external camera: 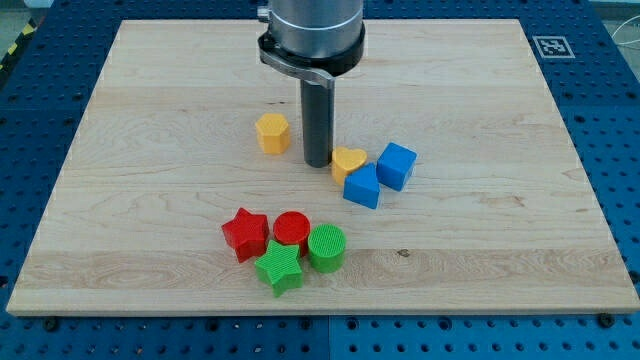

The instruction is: Slide the yellow hexagon closer to the yellow heart

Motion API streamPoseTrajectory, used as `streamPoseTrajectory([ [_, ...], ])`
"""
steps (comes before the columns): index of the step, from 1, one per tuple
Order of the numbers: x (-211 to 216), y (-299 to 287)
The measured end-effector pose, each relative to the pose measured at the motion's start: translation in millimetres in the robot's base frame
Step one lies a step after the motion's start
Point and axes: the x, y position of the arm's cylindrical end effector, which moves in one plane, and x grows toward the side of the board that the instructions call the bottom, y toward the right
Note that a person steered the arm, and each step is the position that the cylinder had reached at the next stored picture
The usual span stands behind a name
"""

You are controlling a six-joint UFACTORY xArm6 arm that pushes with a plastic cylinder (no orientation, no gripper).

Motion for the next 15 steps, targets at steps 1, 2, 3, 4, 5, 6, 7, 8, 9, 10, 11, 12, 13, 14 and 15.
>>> streamPoseTrajectory([
  [1, 0, 7],
  [2, -1, 7],
  [3, -22, -1],
  [4, -45, -15],
  [5, -60, -33],
  [6, -67, -54],
  [7, -68, -74],
  [8, -68, -92],
  [9, -67, -107],
  [10, -64, -106],
  [11, -62, -77],
  [12, -52, -43],
  [13, -38, -15],
  [14, -40, -19],
  [15, -52, -33],
])
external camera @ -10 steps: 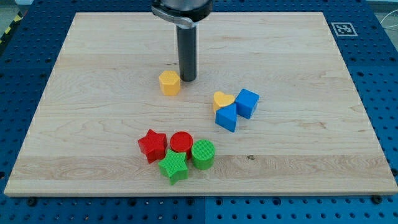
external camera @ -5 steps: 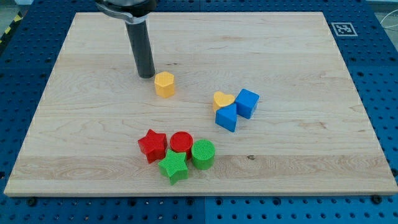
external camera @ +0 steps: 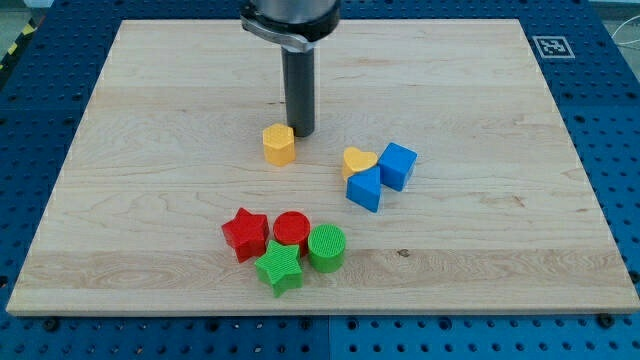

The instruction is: Slide the yellow hexagon closer to the yellow heart

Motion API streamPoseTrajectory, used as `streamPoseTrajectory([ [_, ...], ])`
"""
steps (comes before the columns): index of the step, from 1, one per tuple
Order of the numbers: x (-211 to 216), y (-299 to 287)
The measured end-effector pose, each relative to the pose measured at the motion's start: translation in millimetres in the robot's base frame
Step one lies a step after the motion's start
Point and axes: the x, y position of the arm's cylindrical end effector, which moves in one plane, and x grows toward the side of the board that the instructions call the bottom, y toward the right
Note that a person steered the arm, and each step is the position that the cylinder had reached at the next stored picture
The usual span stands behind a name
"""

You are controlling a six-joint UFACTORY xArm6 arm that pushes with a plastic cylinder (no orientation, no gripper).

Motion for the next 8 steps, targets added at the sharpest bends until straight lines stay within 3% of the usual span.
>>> streamPoseTrajectory([
  [2, -30, -27],
  [5, 1, -56],
  [8, 21, -3],
])
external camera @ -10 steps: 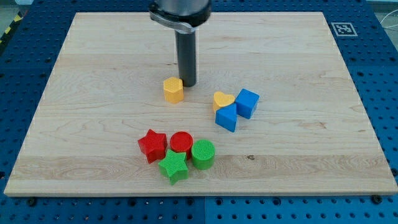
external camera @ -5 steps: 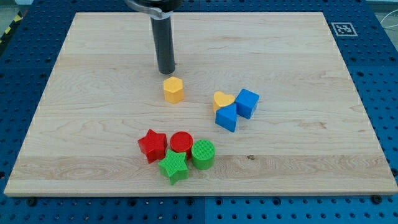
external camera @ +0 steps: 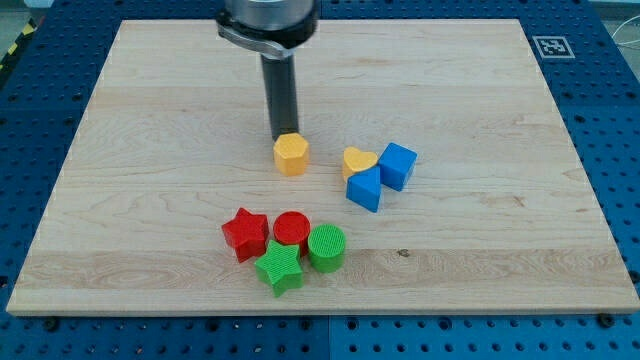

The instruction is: Slide the yellow hexagon closer to the yellow heart

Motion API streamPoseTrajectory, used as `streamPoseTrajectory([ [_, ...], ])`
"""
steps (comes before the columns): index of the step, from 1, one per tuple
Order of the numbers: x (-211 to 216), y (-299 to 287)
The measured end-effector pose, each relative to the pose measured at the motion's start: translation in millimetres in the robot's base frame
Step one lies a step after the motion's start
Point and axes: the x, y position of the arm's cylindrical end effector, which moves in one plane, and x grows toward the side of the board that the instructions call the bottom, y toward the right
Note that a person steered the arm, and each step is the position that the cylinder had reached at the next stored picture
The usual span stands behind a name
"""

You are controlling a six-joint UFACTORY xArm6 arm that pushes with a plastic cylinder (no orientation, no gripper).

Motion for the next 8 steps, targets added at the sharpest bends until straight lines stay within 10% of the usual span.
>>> streamPoseTrajectory([
  [8, 35, -13],
])
